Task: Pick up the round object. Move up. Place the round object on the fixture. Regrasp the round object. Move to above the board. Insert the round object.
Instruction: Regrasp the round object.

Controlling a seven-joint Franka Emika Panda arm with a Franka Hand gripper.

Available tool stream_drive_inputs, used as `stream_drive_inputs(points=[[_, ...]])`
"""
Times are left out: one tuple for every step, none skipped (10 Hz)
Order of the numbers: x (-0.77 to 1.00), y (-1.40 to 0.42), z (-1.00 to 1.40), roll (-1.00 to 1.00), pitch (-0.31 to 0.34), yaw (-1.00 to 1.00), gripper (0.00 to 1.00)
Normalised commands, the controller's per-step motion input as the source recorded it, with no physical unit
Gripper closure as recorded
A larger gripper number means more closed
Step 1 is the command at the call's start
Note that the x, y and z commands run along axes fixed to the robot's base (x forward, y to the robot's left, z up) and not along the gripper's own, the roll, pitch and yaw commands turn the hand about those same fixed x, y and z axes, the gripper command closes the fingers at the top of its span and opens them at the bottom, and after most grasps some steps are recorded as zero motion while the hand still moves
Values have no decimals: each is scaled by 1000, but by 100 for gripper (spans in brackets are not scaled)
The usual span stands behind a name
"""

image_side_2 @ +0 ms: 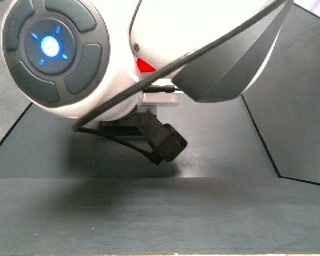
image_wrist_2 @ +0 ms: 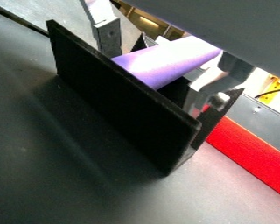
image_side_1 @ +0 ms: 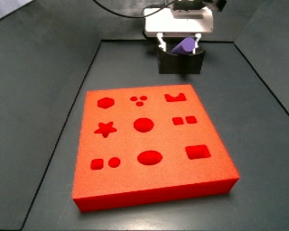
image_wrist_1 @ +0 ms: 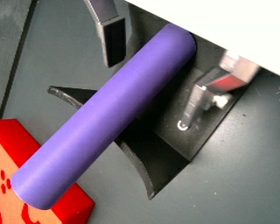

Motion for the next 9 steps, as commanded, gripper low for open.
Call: stream_drive_inputs(points=[[-10,3,1000,22,81,-41,0],[-19,1,1000,35,80,-39,0],[-28,-5,1000,58,64,-46,0],[-36,-6,1000,62,54,-51,0],[-37,-3,864,55,40,-49,0],[-39,-2,743,48,33,-50,0],[-33,2,499,48,27,-42,0],[-29,0,318,49,29,-36,0],[8,-1000,958,1000,58,37,0]])
